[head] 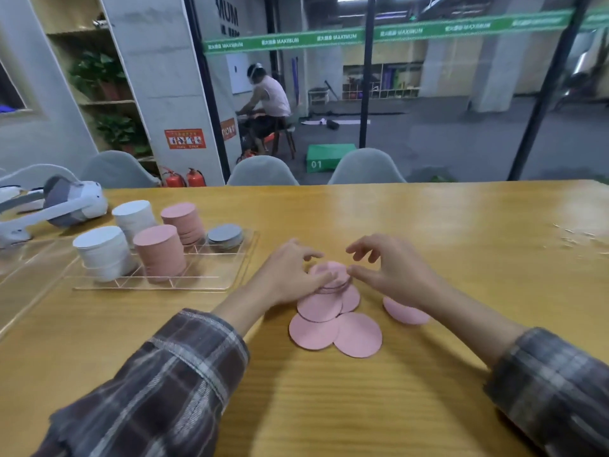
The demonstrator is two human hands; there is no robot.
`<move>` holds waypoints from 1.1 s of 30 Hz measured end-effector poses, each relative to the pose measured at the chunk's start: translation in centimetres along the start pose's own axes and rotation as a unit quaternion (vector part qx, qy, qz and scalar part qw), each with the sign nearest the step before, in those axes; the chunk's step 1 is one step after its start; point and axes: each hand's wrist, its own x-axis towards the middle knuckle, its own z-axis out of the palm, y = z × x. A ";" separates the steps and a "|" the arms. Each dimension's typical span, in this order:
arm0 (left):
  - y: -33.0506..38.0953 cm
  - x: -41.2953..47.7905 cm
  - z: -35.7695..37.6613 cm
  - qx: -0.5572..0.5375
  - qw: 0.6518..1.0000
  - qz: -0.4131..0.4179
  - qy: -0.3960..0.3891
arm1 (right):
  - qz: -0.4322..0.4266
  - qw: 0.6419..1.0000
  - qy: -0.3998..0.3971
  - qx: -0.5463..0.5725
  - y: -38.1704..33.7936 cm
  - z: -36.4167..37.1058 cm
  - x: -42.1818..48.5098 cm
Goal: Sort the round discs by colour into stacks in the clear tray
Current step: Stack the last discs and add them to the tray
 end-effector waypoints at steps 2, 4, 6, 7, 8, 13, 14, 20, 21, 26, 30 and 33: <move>-0.3 -0.5 0.6 -0.007 1.000 -0.011 -0.009 | -0.002 1.000 0.011 0.013 0.4 0.2 -1.3; -0.6 -0.8 0.8 -0.013 1.000 -0.007 0.008 | -0.003 1.000 0.015 0.022 0.8 0.7 -2.1; -0.5 -1.2 0.7 -0.019 1.000 0.004 0.020 | -0.002 0.999 0.022 0.030 1.1 1.1 -2.4; -0.5 -1.4 0.7 -0.019 1.000 0.007 0.024 | -0.003 0.999 0.025 0.033 1.1 1.2 -2.5; -0.5 -1.5 0.8 -0.018 0.999 0.010 0.028 | -0.004 0.999 0.025 0.034 1.2 1.3 -2.4; -0.5 -1.5 0.8 0.001 1.000 0.016 0.022 | -0.013 0.999 0.027 0.031 1.5 1.8 -2.5; -0.5 -1.5 0.7 0.003 1.000 0.019 0.022 | -0.015 0.999 0.028 0.030 1.5 1.9 -2.5; -0.5 -1.8 0.5 -0.002 0.998 0.033 0.045 | -0.015 0.999 0.027 0.030 1.3 2.1 -2.5; -0.3 -1.7 0.5 -0.018 0.997 0.035 0.060 | -0.013 0.999 0.030 0.036 1.3 2.1 -2.5; 0.5 -1.6 0.6 -0.198 0.975 0.015 0.098 | -0.004 0.997 0.039 0.068 0.9 2.1 -2.4; 1.1 -1.6 0.9 -0.283 0.955 -0.006 0.091 | 0.032 0.990 0.047 0.126 0.9 2.2 -2.2; 1.4 -1.6 1.3 -0.302 0.951 -0.010 0.074 | 0.060 0.980 0.061 0.177 1.0 2.0 -2.0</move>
